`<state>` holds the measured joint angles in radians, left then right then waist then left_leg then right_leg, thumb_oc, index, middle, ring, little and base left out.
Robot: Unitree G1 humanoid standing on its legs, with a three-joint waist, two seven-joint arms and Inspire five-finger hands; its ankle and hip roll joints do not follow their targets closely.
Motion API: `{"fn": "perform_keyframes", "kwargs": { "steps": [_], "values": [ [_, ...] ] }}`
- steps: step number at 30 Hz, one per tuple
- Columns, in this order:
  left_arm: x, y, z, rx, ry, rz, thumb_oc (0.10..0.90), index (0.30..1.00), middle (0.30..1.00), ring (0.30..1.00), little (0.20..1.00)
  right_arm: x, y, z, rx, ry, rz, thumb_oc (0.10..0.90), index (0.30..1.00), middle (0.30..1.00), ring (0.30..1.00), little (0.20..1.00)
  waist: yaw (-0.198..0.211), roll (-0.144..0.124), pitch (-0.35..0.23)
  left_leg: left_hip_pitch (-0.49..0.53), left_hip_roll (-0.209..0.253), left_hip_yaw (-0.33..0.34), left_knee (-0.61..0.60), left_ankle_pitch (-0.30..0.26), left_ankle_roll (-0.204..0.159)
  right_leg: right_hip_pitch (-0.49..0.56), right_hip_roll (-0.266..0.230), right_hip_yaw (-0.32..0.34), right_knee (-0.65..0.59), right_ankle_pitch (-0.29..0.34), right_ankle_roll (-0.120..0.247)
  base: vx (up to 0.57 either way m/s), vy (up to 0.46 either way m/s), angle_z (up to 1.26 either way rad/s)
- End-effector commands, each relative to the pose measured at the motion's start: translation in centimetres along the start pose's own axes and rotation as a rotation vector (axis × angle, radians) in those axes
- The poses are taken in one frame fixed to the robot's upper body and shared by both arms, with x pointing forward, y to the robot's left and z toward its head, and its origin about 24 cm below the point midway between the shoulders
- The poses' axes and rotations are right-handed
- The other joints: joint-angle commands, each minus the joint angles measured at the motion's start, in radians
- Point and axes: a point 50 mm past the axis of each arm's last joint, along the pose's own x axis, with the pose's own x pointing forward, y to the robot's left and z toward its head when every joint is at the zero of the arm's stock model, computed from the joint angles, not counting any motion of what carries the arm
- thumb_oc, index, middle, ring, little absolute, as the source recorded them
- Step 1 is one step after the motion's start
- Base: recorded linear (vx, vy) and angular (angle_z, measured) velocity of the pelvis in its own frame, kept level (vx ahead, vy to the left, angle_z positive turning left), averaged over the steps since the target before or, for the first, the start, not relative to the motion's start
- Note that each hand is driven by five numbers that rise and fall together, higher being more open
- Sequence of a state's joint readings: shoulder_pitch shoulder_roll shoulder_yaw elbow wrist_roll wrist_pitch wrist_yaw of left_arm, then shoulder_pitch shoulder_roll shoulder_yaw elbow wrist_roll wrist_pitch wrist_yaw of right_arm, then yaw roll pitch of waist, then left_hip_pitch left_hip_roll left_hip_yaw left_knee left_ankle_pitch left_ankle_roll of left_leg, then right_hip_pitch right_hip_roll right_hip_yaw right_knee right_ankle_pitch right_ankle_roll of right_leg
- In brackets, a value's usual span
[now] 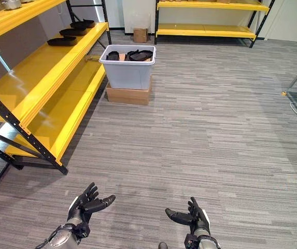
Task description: Move parts from the plastic box to the shelf.
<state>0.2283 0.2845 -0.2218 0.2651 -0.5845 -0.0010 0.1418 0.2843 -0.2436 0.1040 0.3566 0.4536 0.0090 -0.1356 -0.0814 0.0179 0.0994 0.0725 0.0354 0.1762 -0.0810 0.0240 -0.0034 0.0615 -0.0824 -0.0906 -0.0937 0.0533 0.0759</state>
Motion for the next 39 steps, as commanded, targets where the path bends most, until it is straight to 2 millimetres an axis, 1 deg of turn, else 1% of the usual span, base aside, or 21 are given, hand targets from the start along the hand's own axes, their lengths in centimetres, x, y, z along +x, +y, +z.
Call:
{"fn": "perform_keyframes", "kwargs": {
  "steps": [1, 14, 22, 39],
  "values": [
    [1.2, -0.3, 3.8, -0.031, -0.178, -0.022, 0.900, 1.000, 1.000, 1.000, 1.000, 0.7, 0.3, 4.2, -0.004, -0.191, 0.045, 0.900, 1.000, 1.000, 1.000, 1.000, -0.009, -0.016, -0.016, 0.044, 0.067, -0.027, -0.006, -0.051, -0.049, 0.046, -0.040, -0.019, 0.040, -0.107, 0.058, 0.00, 0.000, 0.00],
    [1.0, 0.2, 3.7, -0.017, -0.176, -0.009, 0.900, 1.000, 1.000, 1.000, 1.000, 0.7, 0.3, 4.6, -0.047, -0.202, 0.053, 0.900, 1.000, 1.000, 1.000, 1.000, -0.003, -0.019, -0.016, 0.047, 0.067, -0.028, -0.006, -0.053, -0.048, 0.052, -0.039, -0.020, 0.034, -0.105, 0.056, 0.00, 0.000, 0.00],
    [0.9, 0.3, 3.7, -0.002, -0.181, -0.008, 0.900, 1.000, 1.000, 1.000, 1.000, 0.7, 0.4, 4.4, -0.054, -0.198, 0.058, 0.900, 1.000, 1.000, 1.000, 1.000, -0.002, -0.020, -0.014, 0.044, 0.065, -0.031, -0.006, -0.055, -0.048, 0.055, -0.039, -0.022, 0.025, -0.102, 0.056, 0.00, 0.000, 0.00],
    [0.9, 0.4, 4.6, 0.006, -0.214, -0.006, 0.900, 1.000, 1.000, 1.000, 1.000, 0.8, 0.8, 5.5, -0.063, -0.240, 0.072, 0.900, 1.000, 1.000, 1.000, 1.000, 0.005, -0.027, -0.004, 0.027, 0.062, -0.042, -0.006, -0.053, -0.044, 0.046, -0.041, -0.023, 0.018, -0.098, 0.059, 0.00, 0.000, 0.00]
  ]
}}
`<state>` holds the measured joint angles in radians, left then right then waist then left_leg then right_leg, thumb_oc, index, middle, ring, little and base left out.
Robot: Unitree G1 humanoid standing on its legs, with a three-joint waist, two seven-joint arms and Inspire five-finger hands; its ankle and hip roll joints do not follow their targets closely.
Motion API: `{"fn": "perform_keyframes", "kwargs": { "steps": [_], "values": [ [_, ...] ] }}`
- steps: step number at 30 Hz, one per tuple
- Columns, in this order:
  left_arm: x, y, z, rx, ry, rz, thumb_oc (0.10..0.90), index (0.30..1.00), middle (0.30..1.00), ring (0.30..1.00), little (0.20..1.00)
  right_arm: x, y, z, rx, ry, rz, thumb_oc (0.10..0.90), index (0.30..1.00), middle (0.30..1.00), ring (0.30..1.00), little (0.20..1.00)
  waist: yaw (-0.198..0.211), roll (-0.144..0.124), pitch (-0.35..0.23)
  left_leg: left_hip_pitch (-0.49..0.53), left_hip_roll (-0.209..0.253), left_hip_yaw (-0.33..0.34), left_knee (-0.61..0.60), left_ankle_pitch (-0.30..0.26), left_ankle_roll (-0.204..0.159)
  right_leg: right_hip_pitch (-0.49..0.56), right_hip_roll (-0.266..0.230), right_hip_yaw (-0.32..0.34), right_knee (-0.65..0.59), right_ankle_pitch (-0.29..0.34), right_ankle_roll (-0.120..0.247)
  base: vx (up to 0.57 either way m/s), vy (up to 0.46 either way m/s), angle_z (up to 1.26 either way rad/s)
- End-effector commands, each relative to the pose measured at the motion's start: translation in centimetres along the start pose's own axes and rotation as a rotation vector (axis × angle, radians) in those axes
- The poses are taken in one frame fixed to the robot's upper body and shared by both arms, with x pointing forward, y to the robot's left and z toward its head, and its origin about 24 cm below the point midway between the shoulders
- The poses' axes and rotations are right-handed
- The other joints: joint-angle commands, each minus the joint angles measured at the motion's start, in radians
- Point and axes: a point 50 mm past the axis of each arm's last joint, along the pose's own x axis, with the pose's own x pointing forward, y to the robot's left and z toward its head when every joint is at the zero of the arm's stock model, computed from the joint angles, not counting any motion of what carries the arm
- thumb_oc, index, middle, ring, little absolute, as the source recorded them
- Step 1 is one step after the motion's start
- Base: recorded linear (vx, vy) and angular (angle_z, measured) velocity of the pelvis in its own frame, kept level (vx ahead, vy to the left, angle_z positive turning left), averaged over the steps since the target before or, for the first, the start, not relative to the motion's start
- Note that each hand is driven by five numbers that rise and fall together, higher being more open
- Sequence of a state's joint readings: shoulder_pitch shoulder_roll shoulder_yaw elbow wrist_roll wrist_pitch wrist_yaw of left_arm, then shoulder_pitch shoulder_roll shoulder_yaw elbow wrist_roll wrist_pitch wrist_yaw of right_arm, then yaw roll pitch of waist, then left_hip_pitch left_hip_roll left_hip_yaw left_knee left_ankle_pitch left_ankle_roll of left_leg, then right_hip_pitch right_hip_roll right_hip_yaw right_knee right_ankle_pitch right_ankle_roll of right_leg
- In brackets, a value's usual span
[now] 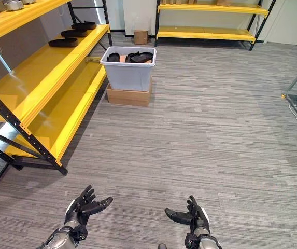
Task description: Move parts from the plastic box to the shelf.
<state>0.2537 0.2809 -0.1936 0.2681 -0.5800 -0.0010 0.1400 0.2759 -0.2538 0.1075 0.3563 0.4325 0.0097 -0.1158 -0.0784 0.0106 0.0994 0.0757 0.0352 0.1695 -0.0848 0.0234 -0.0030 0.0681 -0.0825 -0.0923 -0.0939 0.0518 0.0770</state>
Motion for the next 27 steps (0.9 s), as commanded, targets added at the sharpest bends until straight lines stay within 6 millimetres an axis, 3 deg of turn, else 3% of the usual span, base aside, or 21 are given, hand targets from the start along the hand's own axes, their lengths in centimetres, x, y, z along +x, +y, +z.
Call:
{"fn": "perform_keyframes", "kwargs": {
  "steps": [1, 5, 12, 13, 14, 15, 16, 17, 19, 21, 23, 24, 27],
  "values": [
    [1.3, -0.6, 5.2, 0.005, -0.233, -0.040, 0.900, 1.000, 1.000, 1.000, 1.000, 0.8, 0.8, 5.7, -0.037, -0.247, 0.056, 0.900, 1.000, 1.000, 1.000, 1.000, 0.007, -0.022, -0.001, 0.016, 0.059, -0.037, -0.003, -0.051, -0.042, 0.035, -0.044, -0.023, 0.017, -0.094, 0.062, 0.01, 0.033, 0.01],
    [1.5, -0.9, 6.1, 0.007, -0.262, -0.052, 0.900, 1.000, 1.000, 1.000, 1.000, 1.1, 1.2, 6.6, -0.049, -0.277, 0.069, 0.900, 1.000, 1.000, 1.000, 1.000, 0.019, -0.028, 0.007, -0.025, 0.044, -0.046, 0.036, -0.063, -0.030, 0.017, -0.064, -0.033, 0.043, -0.094, 0.071, 0.00, 0.058, 0.03],
    [1.6, -1.1, 7.3, 0.022, -0.304, -0.061, 0.900, 1.000, 1.000, 1.000, 1.000, 1.2, 1.5, 7.7, -0.048, -0.318, 0.083, 0.900, 1.000, 1.000, 1.000, 1.000, 0.023, -0.019, 0.031, -0.076, -0.008, -0.088, 0.092, -0.103, 0.017, -0.062, -0.120, -0.037, 0.226, -0.117, 0.094, 0.02, 0.160, 0.19],
    [1.8, -1.2, 7.6, 0.034, -0.315, -0.058, 0.900, 1.000, 1.000, 1.000, 1.000, 1.2, 1.8, 7.8, -0.026, -0.326, 0.085, 0.900, 1.000, 1.000, 1.000, 1.000, 0.020, -0.017, 0.052, -0.085, -0.028, -0.099, 0.124, -0.121, 0.036, -0.102, -0.141, -0.033, 0.334, -0.080, 0.094, 0.09, 0.280, 0.38],
    [1.8, -1.4, 7.7, 0.044, -0.320, -0.066, 0.900, 1.000, 1.000, 1.000, 1.000, 1.1, 1.8, 7.7, -0.004, -0.326, 0.084, 0.900, 1.000, 1.000, 1.000, 1.000, 0.010, -0.012, 0.067, -0.081, -0.051, -0.117, 0.144, -0.137, 0.060, -0.168, -0.162, -0.010, 0.491, 0.007, 0.082, 0.09, 0.279, 0.43],
    [1.8, -1.4, 7.7, 0.044, -0.320, -0.066, 0.900, 1.000, 1.000, 1.000, 1.000, 1.1, 1.8, 7.7, -0.004, -0.326, 0.084, 0.900, 1.000, 1.000, 1.000, 1.000, 0.010, -0.012, 0.066, -0.082, -0.051, -0.117, 0.144, -0.137, 0.060, -0.169, -0.162, -0.010, 0.492, 0.008, 0.082, 0.15, 0.298, 0.40],
    [1.9, -1.8, 8.1, 0.047, -0.331, -0.078, 0.900, 1.000, 1.000, 1.000, 1.000, 0.9, 2.1, 7.7, 0.031, -0.332, 0.094, 0.900, 1.000, 1.000, 1.000, 1.000, -0.005, 0.002, 0.095, -0.061, -0.059, -0.133, 0.148, -0.148, 0.076, -0.237, -0.159, 0.009, 0.629, 0.049, 0.063, 0.09, 0.152, 0.33],
    [1.9, -1.8, 8.1, 0.047, -0.331, -0.078, 0.900, 1.000, 1.000, 1.000, 1.000, 0.9, 2.1, 7.7, 0.031, -0.332, 0.094, 0.900, 1.000, 1.000, 1.000, 1.000, -0.005, 0.002, 0.095, -0.062, -0.059, -0.133, 0.148, -0.148, 0.076, -0.238, -0.159, 0.009, 0.629, 0.049, 0.063, 0.18, 0.264, 0.46],
    [1.8, -1.9, 8.2, 0.072, -0.336, -0.084, 0.900, 1.000, 1.000, 1.000, 1.000, 1.0, 2.3, 7.7, 0.037, -0.334, 0.110, 0.900, 1.000, 1.000, 1.000, 1.000, -0.026, 0.029, 0.119, -0.004, -0.054, -0.148, 0.115, -0.155, 0.087, -0.366, -0.075, 0.034, 0.734, 0.003, 0.056, 0.21, 0.156, 0.24],
    [1.9, -2.0, 8.1, 0.066, -0.335, -0.093, 0.900, 1.000, 1.000, 1.000, 1.000, 1.0, 2.2, 7.8, 0.037, -0.335, 0.113, 0.900, 1.000, 1.000, 1.000, 1.000, -0.044, 0.028, 0.126, 0.045, -0.060, -0.166, 0.085, -0.159, 0.080, -0.425, 0.007, 0.027, 0.669, -0.042, 0.056, 0.25, 0.027, -0.12],
    [1.9, -2.3, 8.2, 0.085, -0.340, -0.112, 0.900, 1.000, 1.000, 1.000, 1.000, 0.8, 1.7, 7.6, 0.042, -0.330, 0.102, 0.900, 1.000, 1.000, 1.000, 1.000, -0.064, 0.025, 0.117, 0.096, -0.070, -0.187, 0.057, -0.175, 0.073, -0.428, 0.037, -0.008, 0.549, -0.059, 0.049, 0.33, -0.071, 0.02],
    [2.0, -2.5, 8.1, 0.088, -0.338, -0.119, 0.900, 1.000, 1.000, 1.000, 1.000, 0.8, 1.5, 7.4, 0.047, -0.322, 0.093, 0.900, 1.000, 1.000, 1.000, 1.000, -0.074, 0.021, 0.107, 0.128, -0.072, -0.201, 0.041, -0.187, 0.062, -0.422, 0.047, -0.022, 0.411, -0.048, 0.050, 0.40, -0.126, 0.41],
    [1.9, -2.5, 8.0, 0.079, -0.336, -0.124, 0.900, 1.000, 1.000, 1.000, 1.000, 0.6, 1.0, 6.9, 0.039, -0.305, 0.078, 0.900, 1.000, 1.000, 1.000, 1.000, -0.089, 0.019, 0.094, 0.187, -0.065, -0.215, 0.027, -0.208, 0.033, -0.400, 0.047, -0.030, 0.205, 0.013, 0.066, 0.40, -0.146, 0.59]
  ]
}}
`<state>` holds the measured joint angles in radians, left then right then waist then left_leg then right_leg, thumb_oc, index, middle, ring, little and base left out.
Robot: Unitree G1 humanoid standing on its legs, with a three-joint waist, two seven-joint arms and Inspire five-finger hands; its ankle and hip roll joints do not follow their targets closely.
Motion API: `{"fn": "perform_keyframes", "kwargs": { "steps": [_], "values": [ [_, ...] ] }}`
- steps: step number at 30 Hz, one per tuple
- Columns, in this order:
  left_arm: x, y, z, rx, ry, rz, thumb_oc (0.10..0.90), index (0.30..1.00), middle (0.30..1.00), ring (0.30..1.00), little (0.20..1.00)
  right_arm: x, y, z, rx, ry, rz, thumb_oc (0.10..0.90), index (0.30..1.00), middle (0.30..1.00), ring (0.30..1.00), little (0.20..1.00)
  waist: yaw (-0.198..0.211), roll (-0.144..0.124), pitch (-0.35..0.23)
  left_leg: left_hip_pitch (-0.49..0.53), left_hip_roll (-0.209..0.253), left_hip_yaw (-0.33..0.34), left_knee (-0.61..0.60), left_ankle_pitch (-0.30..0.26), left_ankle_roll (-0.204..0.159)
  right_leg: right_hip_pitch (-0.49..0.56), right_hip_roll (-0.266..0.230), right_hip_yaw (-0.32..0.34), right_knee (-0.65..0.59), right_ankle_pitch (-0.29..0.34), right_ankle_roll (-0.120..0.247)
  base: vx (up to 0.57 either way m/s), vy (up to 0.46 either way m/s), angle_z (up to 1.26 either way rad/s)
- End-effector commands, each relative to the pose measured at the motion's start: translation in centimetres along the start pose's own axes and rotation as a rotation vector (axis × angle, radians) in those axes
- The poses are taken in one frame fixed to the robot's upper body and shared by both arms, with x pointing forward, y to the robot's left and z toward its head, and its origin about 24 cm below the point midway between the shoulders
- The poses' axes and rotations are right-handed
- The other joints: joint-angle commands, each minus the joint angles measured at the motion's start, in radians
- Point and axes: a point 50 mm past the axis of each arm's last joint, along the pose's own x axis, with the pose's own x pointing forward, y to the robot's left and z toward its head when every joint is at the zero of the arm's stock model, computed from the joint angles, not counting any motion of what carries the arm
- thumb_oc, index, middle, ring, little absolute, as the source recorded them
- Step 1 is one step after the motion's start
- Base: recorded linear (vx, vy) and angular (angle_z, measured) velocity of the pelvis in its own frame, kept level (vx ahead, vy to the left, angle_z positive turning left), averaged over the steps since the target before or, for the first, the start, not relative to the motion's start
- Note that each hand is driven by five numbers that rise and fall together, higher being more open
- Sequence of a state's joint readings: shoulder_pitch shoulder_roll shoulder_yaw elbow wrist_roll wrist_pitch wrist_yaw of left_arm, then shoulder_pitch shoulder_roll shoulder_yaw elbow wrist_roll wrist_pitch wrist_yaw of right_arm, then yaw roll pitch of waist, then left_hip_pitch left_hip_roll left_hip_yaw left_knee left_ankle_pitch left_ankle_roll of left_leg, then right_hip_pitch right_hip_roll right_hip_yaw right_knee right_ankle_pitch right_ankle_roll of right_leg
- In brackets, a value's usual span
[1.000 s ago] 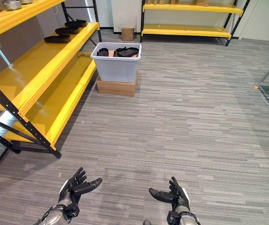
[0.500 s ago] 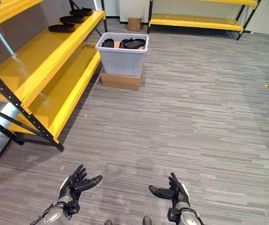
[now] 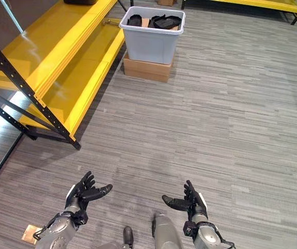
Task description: Move parts from the plastic box to the shelf.
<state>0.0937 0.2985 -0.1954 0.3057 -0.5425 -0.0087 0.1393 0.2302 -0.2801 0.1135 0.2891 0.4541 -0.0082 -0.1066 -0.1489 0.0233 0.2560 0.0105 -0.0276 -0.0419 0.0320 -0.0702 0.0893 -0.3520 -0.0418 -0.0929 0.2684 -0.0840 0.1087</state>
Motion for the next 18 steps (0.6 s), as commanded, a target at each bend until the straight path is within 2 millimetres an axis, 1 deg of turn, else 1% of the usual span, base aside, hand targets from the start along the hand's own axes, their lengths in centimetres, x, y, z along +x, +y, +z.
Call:
{"fn": "perform_keyframes", "kwargs": {
  "steps": [1, 2, 3, 4, 5, 6, 7, 8, 9, 10, 11, 12, 13, 14, 15, 16, 17, 18],
  "values": [
    [-0.1, -0.7, 3.9, 0.012, -0.213, -0.063, 0.900, 1.000, 1.000, 1.000, 1.000, 0.4, 0.1, 3.8, 0.032, -0.189, 0.021, 0.900, 1.000, 1.000, 1.000, 1.000, -0.025, 0.006, -0.066, 0.279, 0.006, -0.007, -0.090, -0.123, -0.068, 0.013, 0.013, -0.023, -0.224, 0.178, 0.043, 0.53, -0.230, 0.26],
    [-0.2, -0.7, 3.6, 0.007, -0.205, -0.070, 0.900, 1.000, 1.000, 1.000, 1.000, 0.2, -0.1, 3.6, 0.022, -0.184, 0.021, 0.900, 1.000, 1.000, 1.000, 1.000, -0.028, 0.002, -0.078, 0.311, 0.018, -0.009, -0.087, -0.135, -0.087, 0.019, 0.014, -0.035, -0.237, 0.204, 0.049, 0.41, -0.190, 0.18],
    [-0.3, -0.7, 3.6, 0.006, -0.205, -0.070, 0.900, 1.000, 1.000, 1.000, 1.000, 0.2, -0.1, 3.6, 0.022, -0.183, 0.021, 0.900, 1.000, 1.000, 1.000, 1.000, -0.028, 0.003, -0.077, 0.312, 0.019, -0.010, -0.088, -0.135, -0.087, 0.021, 0.015, -0.036, -0.238, 0.204, 0.049, 0.42, -0.247, 0.20],
    [-0.2, -0.7, 3.0, 0.006, -0.180, -0.073, 0.900, 1.000, 1.000, 1.000, 1.000, 0.2, -0.3, 3.5, 0.017, -0.180, 0.012, 0.900, 1.000, 1.000, 1.000, 1.000, -0.030, 0.005, -0.096, 0.321, 0.042, -0.008, -0.057, -0.130, -0.104, 0.050, 0.032, -0.037, -0.251, 0.201, 0.033, 0.19, -0.132, 0.24],
    [-0.2, -0.7, 3.0, 0.006, -0.180, -0.073, 0.900, 1.000, 1.000, 1.000, 1.000, 0.2, -0.3, 3.5, 0.018, -0.180, 0.012, 0.900, 1.000, 1.000, 1.000, 1.000, -0.031, 0.002, -0.097, 0.319, 0.040, -0.010, -0.057, -0.128, -0.104, 0.049, 0.029, -0.036, -0.253, 0.203, 0.033, 0.45, -0.273, 0.27],
    [-0.2, -1.4, 2.6, -0.054, -0.163, -0.097, 0.900, 1.000, 1.000, 1.000, 1.000, 0.2, -0.4, 3.5, 0.016, -0.176, 0.015, 0.900, 1.000, 1.000, 1.000, 1.000, -0.045, 0.016, -0.115, 0.309, 0.075, -0.003, 0.015, -0.097, -0.128, 0.082, 0.059, 0.013, -0.250, 0.204, 0.008, 0.35, -0.212, 0.49],
    [-0.1, -1.6, 2.5, -0.070, -0.162, -0.102, 0.900, 1.000, 1.000, 1.000, 1.000, 0.3, -0.4, 3.4, 0.030, -0.173, 0.016, 0.900, 1.000, 1.000, 1.000, 1.000, -0.046, 0.019, -0.121, 0.291, 0.083, -0.006, 0.056, -0.059, -0.136, 0.084, 0.064, 0.007, -0.243, 0.198, 0.000, 0.36, -0.211, 0.53],
    [-0.1, -1.6, 2.5, -0.070, -0.162, -0.102, 0.900, 1.000, 1.000, 1.000, 1.000, 0.3, -0.4, 3.4, 0.030, -0.173, 0.016, 0.900, 1.000, 1.000, 1.000, 1.000, -0.047, 0.019, -0.122, 0.291, 0.083, -0.006, 0.057, -0.059, -0.136, 0.083, 0.064, 0.006, -0.243, 0.198, 0.000, 0.35, -0.234, 0.37],
    [-0.2, -1.7, 2.3, -0.123, -0.154, -0.095, 0.900, 1.000, 1.000, 1.000, 1.000, 0.4, -0.4, 3.8, -0.002, -0.181, 0.033, 0.900, 1.000, 1.000, 1.000, 1.000, -0.046, 0.033, -0.135, 0.263, 0.109, -0.003, 0.161, 0.065, -0.163, 0.106, 0.091, 0.005, -0.227, 0.172, -0.034, 0.44, -0.284, 0.02],
    [-0.2, -1.6, 2.3, -0.127, -0.151, -0.091, 0.900, 1.000, 1.000, 1.000, 1.000, 0.4, -0.5, 4.1, -0.054, -0.192, 0.042, 0.900, 1.000, 1.000, 1.000, 1.000, -0.038, 0.035, -0.139, 0.236, 0.132, -0.002, 0.274, 0.147, -0.172, 0.135, 0.108, 0.004, -0.219, 0.140, -0.056, 0.55, -0.397, -0.10],
    [-0.2, -1.6, 2.4, -0.126, -0.153, -0.097, 0.900, 1.000, 1.000, 1.000, 1.000, 0.5, -0.5, 4.3, -0.060, -0.197, 0.043, 0.900, 1.000, 1.000, 1.000, 1.000, -0.035, 0.022, -0.133, 0.169, 0.138, 0.001, 0.407, 0.218, -0.175, 0.172, 0.109, 0.018, -0.233, 0.124, -0.078, 0.39, -0.344, 0.01],
    [-0.1, -1.6, 2.5, -0.127, -0.153, -0.095, 0.900, 1.000, 1.000, 1.000, 1.000, 0.5, -0.7, 4.3, -0.056, -0.195, 0.036, 0.900, 1.000, 1.000, 1.000, 1.000, -0.027, 0.010, -0.119, 0.117, 0.144, 0.005, 0.528, 0.257, -0.170, 0.211, 0.116, 0.037, -0.242, 0.109, -0.099, 0.31, -0.338, -0.01],
    [-0.1, -1.5, 2.8, -0.127, -0.164, -0.093, 0.900, 1.000, 1.000, 1.000, 1.000, 0.6, -0.8, 4.5, -0.070, -0.201, 0.030, 0.900, 1.000, 1.000, 1.000, 1.000, -0.009, -0.010, -0.105, 0.063, 0.127, 0.002, 0.640, 0.267, -0.159, 0.240, 0.111, 0.041, -0.247, 0.102, -0.109, 0.31, -0.319, -0.10],
    [-0.1, -1.5, 2.9, -0.125, -0.168, -0.089, 0.900, 1.000, 1.000, 1.000, 1.000, 0.7, -1.1, 4.9, -0.102, -0.211, 0.019, 0.900, 1.000, 1.000, 1.000, 1.000, 0.009, -0.028, -0.091, 0.017, 0.105, 0.004, 0.709, 0.247, -0.142, 0.265, 0.100, 0.049, -0.253, 0.094, -0.114, 0.30, -0.278, -0.34],
    [-0.2, -1.5, 2.8, -0.144, -0.165, -0.081, 0.900, 1.000, 1.000, 1.000, 1.000, 0.7, -1.3, 5.1, -0.129, -0.219, 0.004, 0.900, 1.000, 1.000, 1.000, 1.000, 0.023, -0.034, -0.077, -0.019, 0.114, 0.034, 0.733, 0.211, -0.123, 0.294, 0.104, 0.063, -0.258, 0.080, -0.122, 0.21, -0.163, -0.23],
    [-0.2, -1.5, 2.8, -0.144, -0.165, -0.082, 0.900, 1.000, 1.000, 1.000, 1.000, 0.7, -1.3, 5.1, -0.129, -0.219, 0.004, 0.900, 1.000, 1.000, 1.000, 1.000, 0.023, -0.033, -0.076, -0.019, 0.115, 0.035, 0.734, 0.210, -0.123, 0.295, 0.105, 0.064, -0.258, 0.081, -0.122, 0.33, -0.166, -0.34],
    [-0.3, -1.4, 2.3, -0.196, -0.146, -0.069, 0.900, 1.000, 1.000, 1.000, 1.000, 0.7, -1.7, 5.2, -0.154, -0.222, -0.023, 0.900, 1.000, 1.000, 1.000, 1.000, 0.059, -0.056, -0.055, -0.159, 0.097, 0.078, 0.709, 0.119, -0.101, 0.352, 0.091, 0.088, -0.263, 0.060, -0.117, 0.30, -0.099, -0.23],
    [-0.5, -1.3, 2.2, -0.201, -0.143, -0.067, 0.900, 1.000, 1.000, 1.000, 1.000, 0.6, -1.7, 5.1, -0.150, -0.219, -0.027, 0.900, 1.000, 1.000, 1.000, 1.000, 0.070, -0.063, -0.051, -0.198, 0.091, 0.089, 0.672, 0.104, -0.101, 0.367, 0.086, 0.100, -0.262, 0.051, -0.113, 0.41, -0.105, -0.27]
  ]
}}
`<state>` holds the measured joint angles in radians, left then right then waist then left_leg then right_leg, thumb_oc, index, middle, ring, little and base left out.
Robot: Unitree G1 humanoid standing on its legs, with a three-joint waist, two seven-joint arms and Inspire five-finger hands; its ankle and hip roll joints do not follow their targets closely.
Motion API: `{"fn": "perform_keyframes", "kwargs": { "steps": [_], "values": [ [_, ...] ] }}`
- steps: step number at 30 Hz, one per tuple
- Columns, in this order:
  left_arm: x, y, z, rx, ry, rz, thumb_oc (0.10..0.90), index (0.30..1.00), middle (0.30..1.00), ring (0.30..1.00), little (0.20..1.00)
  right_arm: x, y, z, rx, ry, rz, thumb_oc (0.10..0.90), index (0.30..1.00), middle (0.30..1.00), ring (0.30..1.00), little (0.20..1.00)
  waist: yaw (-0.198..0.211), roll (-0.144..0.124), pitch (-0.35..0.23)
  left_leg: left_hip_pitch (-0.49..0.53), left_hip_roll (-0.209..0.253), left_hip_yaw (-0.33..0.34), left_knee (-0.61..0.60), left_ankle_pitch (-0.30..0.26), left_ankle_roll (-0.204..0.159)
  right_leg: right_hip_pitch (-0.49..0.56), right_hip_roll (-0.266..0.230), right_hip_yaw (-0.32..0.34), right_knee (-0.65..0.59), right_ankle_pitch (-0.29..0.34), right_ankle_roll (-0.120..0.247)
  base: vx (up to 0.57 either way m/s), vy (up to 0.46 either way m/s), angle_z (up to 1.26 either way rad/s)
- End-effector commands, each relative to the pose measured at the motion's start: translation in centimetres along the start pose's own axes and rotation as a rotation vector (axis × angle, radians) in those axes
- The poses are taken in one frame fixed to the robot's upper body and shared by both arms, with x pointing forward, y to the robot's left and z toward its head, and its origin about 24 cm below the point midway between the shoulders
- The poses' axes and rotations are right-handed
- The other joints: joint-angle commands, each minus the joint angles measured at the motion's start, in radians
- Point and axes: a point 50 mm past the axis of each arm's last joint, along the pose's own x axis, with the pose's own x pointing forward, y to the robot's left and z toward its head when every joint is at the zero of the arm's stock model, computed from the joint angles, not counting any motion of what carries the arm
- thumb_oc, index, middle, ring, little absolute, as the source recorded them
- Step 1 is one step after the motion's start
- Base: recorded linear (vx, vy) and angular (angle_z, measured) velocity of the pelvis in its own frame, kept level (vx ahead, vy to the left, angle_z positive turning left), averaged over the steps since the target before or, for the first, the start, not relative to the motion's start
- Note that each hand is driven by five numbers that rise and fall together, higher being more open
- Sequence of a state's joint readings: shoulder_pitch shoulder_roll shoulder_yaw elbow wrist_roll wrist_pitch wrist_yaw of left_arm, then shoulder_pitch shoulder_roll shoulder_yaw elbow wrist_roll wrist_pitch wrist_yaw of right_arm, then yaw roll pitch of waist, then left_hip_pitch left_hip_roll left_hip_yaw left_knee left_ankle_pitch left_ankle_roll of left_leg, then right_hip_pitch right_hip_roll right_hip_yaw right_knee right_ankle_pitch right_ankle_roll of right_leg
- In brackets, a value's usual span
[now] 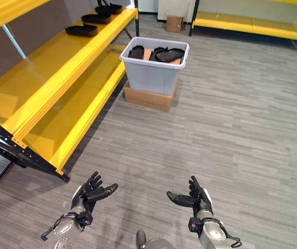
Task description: Move parts from the plastic box to the shelf.
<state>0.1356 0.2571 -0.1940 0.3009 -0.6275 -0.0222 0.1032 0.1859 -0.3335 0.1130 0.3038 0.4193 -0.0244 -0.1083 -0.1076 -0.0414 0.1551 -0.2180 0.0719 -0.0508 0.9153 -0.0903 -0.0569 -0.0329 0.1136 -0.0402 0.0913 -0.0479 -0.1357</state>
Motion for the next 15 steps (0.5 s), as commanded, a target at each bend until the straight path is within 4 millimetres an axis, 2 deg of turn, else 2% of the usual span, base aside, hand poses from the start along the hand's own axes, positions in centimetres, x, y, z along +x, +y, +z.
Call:
{"fn": "perform_keyframes", "kwargs": {
  "steps": [1, 2, 4, 5, 6, 7, 8, 10, 12, 13, 15],
  "values": [
    [0.1, -0.9, 3.4, -0.063, -0.174, -0.046, 0.900, 1.000, 1.000, 1.000, 1.000, 0.0, -1.1, 3.2, -0.064, -0.161, -0.026, 0.900, 1.000, 1.000, 1.000, 1.000, 0.036, -0.002, 0.051, -0.006, -0.013, 0.111, -0.278, 0.118, 0.043, 0.066, -0.072, 0.056, -0.092, 0.008, 0.133, 0.30, -0.012, -0.43],
    [0.0, -0.7, 3.3, -0.052, -0.172, -0.040, 0.900, 1.000, 1.000, 1.000, 1.000, -0.1, -1.2, 3.0, -0.065, -0.153, -0.026, 0.900, 1.000, 1.000, 1.000, 1.000, 0.044, -0.006, 0.051, -0.027, -0.009, 0.126, -0.366, 0.120, 0.040, 0.091, -0.075, 0.065, -0.099, 0.000, 0.138, 0.39, 0.015, -0.52],
    [-0.2, -0.4, 2.8, -0.041, -0.154, -0.031, 0.900, 1.000, 1.000, 1.000, 1.000, -0.2, -1.2, 2.3, -0.079, -0.123, -0.026, 0.900, 1.000, 1.000, 1.000, 1.000, 0.057, 0.005, 0.049, -0.017, -0.005, 0.127, -0.665, 0.147, 0.033, 0.137, -0.068, 0.080, -0.104, -0.032, 0.152, 0.37, 0.048, -0.48],
    [-0.2, -0.4, 2.8, -0.041, -0.154, -0.031, 0.900, 1.000, 1.000, 1.000, 1.000, -0.2, -1.2, 2.3, -0.079, -0.123, -0.026, 0.900, 1.000, 1.000, 1.000, 1.000, 0.057, 0.004, 0.049, -0.014, -0.007, 0.128, -0.673, 0.153, 0.033, 0.136, -0.069, 0.080, -0.104, -0.031, 0.152, 0.47, 0.072, -0.30],
    [-0.3, -0.3, 2.5, -0.024, -0.147, -0.030, 0.900, 1.000, 1.000, 1.000, 1.000, -0.5, -1.2, 1.7, -0.080, -0.104, -0.021, 0.900, 1.000, 1.000, 1.000, 1.000, 0.070, 0.028, 0.041, -0.002, -0.014, 0.103, -0.923, 0.225, 0.014, 0.187, -0.052, 0.091, -0.113, -0.062, 0.160, 0.32, 0.045, -0.17],
    [-0.3, -0.3, 2.5, -0.024, -0.147, -0.030, 0.900, 1.000, 1.000, 1.000, 1.000, -0.5, -1.2, 1.7, -0.080, -0.104, -0.021, 0.900, 1.000, 1.000, 1.000, 1.000, 0.070, 0.028, 0.042, 0.000, -0.014, 0.103, -0.924, 0.226, 0.014, 0.188, -0.053, 0.091, -0.113, -0.062, 0.160, 0.64, 0.084, -0.17],
    [-0.4, -0.2, 2.4, -0.013, -0.146, -0.024, 0.900, 1.000, 1.000, 1.000, 1.000, -0.6, -1.1, 1.3, -0.097, -0.090, -0.015, 0.900, 1.000, 1.000, 1.000, 1.000, 0.075, 0.044, 0.030, -0.056, -0.032, 0.088, -1.003, 0.231, -0.007, 0.231, -0.040, 0.112, -0.118, -0.089, 0.161, 0.49, 0.069, -0.14],
    [-0.4, -0.1, 2.3, -0.017, -0.144, -0.016, 0.900, 1.000, 1.000, 1.000, 1.000, -0.6, -1.0, 1.0, -0.098, -0.075, -0.007, 0.900, 1.000, 1.000, 1.000, 1.000, 0.079, 0.054, 0.018, -0.067, -0.031, 0.136, -1.003, 0.253, -0.015, 0.292, -0.038, 0.143, -0.120, -0.123, 0.161, 0.62, 0.129, -0.42],
    [-0.6, 0.1, 2.4, -0.048, -0.150, -0.001, 0.900, 1.000, 1.000, 1.000, 1.000, -0.7, -0.3, 0.9, -0.105, -0.070, 0.025, 0.900, 1.000, 1.000, 1.000, 1.000, 0.090, 0.051, -0.007, -0.027, -0.033, 0.135, -1.003, 0.295, -0.001, 0.333, -0.064, 0.165, -0.104, -0.157, 0.173, 0.59, 0.188, -0.58],
    [-0.6, 0.1, 2.4, -0.048, -0.153, 0.000, 0.900, 1.000, 1.000, 1.000, 1.000, -0.6, 0.0, 0.9, -0.105, -0.069, 0.032, 0.900, 1.000, 1.000, 1.000, 1.000, 0.097, 0.050, -0.020, -0.032, -0.029, 0.126, -1.003, 0.325, -0.009, 0.330, -0.078, 0.162, -0.090, -0.163, 0.176, 0.55, 0.186, -0.76],
    [-0.6, 0.1, 2.6, -0.049, -0.156, -0.001, 0.900, 1.000, 1.000, 1.000, 1.000, -0.6, 0.2, 1.0, -0.104, -0.074, 0.041, 0.900, 1.000, 1.000, 1.000, 1.000, 0.103, 0.041, -0.033, -0.024, -0.036, 0.122, -1.003, 0.328, 0.001, 0.333, -0.095, 0.171, -0.069, -0.174, 0.182, 0.38, 0.134, -0.60]
  ]
}}
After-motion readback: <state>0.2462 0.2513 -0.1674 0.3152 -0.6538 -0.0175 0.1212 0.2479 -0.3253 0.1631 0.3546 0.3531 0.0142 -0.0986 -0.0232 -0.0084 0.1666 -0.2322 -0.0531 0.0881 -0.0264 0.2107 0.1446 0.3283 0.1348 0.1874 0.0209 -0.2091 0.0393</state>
